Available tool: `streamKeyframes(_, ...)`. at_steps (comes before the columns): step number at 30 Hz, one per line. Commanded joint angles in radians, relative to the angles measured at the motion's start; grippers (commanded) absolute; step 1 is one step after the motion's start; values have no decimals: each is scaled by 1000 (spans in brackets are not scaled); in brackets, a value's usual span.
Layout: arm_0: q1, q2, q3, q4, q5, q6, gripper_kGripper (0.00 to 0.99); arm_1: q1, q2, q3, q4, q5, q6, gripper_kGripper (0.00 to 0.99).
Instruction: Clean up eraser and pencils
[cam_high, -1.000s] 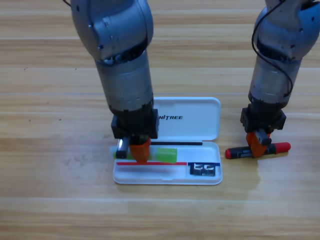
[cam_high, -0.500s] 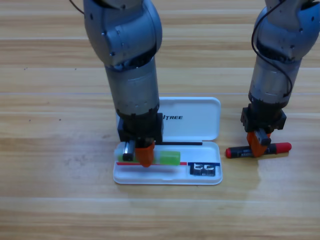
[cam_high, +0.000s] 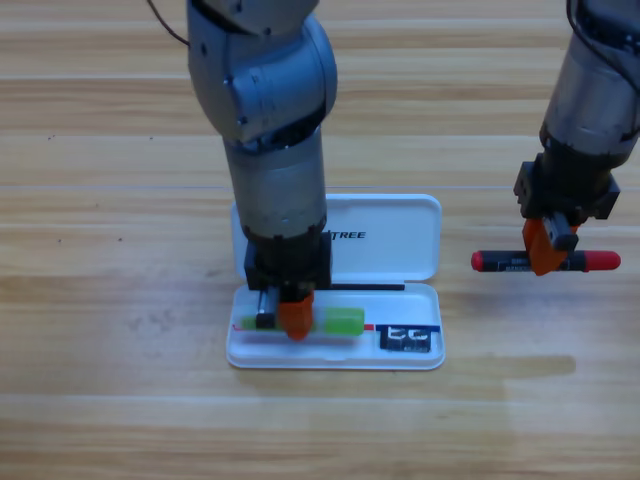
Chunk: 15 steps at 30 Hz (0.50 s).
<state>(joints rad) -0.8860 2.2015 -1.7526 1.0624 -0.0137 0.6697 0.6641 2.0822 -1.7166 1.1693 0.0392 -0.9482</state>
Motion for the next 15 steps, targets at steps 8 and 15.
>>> streamKeyframes(8, -24, 63, -10, -7, -5, -25, 0, 41, 15, 26, 15, -28, 19, 0)
streamKeyframes(15, -24, 66, -13, -4, -5, -25, 209, 45, 16, 28, 16, -33, 23, 0)
